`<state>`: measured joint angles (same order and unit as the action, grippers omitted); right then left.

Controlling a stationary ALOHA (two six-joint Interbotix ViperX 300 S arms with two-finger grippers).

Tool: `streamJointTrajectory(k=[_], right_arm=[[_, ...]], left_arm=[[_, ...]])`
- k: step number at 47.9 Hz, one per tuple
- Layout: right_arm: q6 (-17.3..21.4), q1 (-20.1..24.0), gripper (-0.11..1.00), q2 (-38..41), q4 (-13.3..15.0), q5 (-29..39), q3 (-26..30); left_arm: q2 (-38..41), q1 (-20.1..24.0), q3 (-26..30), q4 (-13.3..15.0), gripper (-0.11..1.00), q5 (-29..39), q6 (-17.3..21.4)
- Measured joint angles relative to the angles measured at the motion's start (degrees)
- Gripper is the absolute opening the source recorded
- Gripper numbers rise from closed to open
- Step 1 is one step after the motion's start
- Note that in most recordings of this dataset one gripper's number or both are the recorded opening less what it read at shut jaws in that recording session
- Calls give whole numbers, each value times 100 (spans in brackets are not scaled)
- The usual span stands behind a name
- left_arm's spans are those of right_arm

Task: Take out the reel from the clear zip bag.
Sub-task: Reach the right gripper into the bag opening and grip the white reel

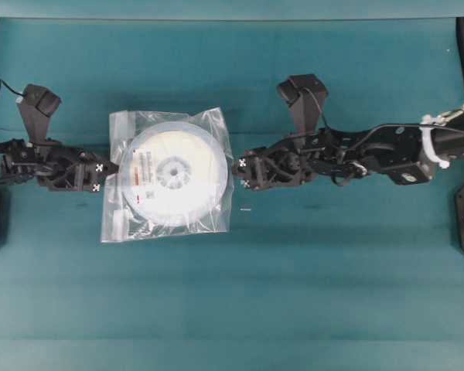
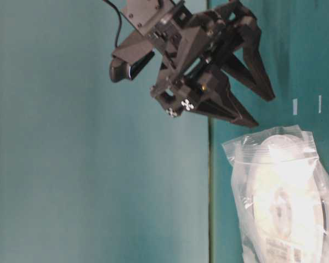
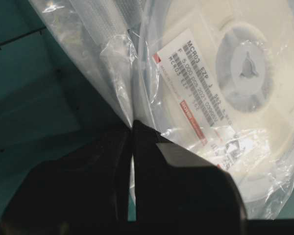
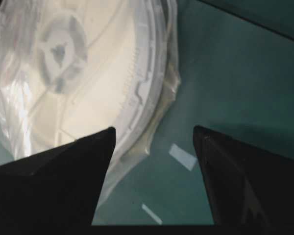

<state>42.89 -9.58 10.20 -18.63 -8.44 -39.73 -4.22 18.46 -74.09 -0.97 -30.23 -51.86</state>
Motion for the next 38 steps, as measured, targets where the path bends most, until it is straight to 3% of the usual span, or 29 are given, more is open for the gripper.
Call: streamJointTrajectory(k=[38], right_arm=[[9,132,83,501,-299,-193,457]], left_arm=[[9,0,9,0,-1,0,9]])
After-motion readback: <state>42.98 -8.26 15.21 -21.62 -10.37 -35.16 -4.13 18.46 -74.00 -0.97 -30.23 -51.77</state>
